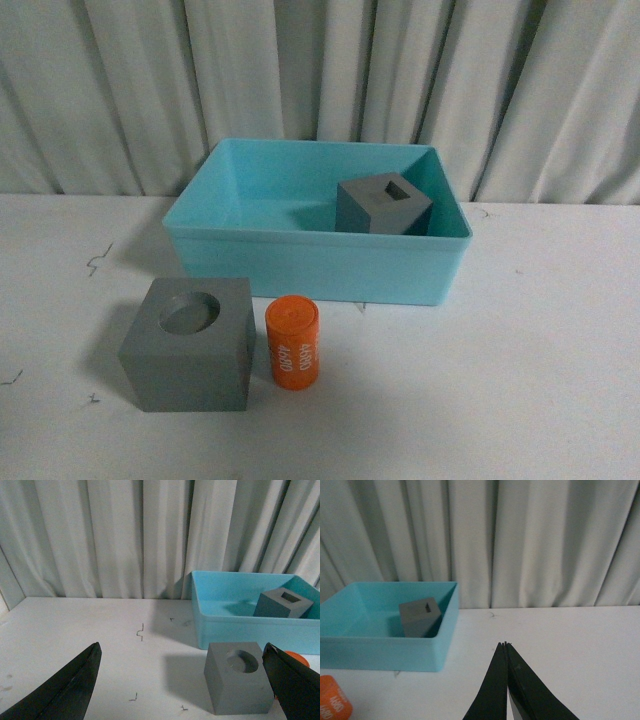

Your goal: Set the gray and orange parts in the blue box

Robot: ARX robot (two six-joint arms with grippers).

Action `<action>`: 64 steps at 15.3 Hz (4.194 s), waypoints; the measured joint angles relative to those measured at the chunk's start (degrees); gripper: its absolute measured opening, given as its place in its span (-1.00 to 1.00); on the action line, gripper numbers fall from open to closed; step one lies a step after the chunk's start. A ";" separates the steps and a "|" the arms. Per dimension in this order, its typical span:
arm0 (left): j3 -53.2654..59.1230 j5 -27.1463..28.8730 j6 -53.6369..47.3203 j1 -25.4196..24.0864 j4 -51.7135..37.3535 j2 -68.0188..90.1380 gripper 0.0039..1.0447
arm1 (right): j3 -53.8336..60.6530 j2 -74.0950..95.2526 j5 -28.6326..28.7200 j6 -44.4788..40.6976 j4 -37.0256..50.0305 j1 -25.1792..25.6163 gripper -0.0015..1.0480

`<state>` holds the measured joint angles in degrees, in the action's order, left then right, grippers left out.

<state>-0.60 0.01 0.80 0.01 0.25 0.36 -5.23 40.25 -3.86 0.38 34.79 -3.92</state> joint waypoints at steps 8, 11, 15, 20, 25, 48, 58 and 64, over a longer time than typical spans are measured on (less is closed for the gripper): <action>0.00 0.00 0.00 0.00 -0.02 0.00 0.88 | 4.57 -19.65 3.74 -0.11 -14.12 3.93 -0.96; 0.00 0.00 0.00 0.00 -0.02 0.00 0.88 | 4.57 -23.21 3.74 -0.11 -17.42 3.93 -0.96; 0.00 0.00 0.00 0.00 -0.04 0.00 0.88 | 4.57 -28.09 3.74 -0.11 -22.36 3.93 -0.96; 0.00 0.00 0.00 0.00 -0.02 0.00 0.88 | 4.57 -30.18 3.74 -0.11 -24.52 3.93 -0.96; 0.00 0.00 0.00 0.00 -0.07 0.00 0.88 | 4.55 -40.09 3.74 -0.17 -34.95 3.93 -0.96; -43.41 4.44 2.03 15.85 -1.95 88.96 0.88 | 4.55 -40.06 3.87 -0.24 -34.99 3.93 0.87; -48.13 7.13 0.15 14.12 -4.57 100.10 0.88 | 4.55 -40.04 3.87 -0.24 -34.99 3.93 0.87; -48.04 7.28 0.20 15.65 -4.83 101.04 0.88 | 4.55 -40.04 3.87 -0.24 -34.99 3.93 0.87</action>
<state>-48.64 7.29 0.99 15.66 -4.58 101.41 -0.69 0.21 0.01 0.14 -0.21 0.01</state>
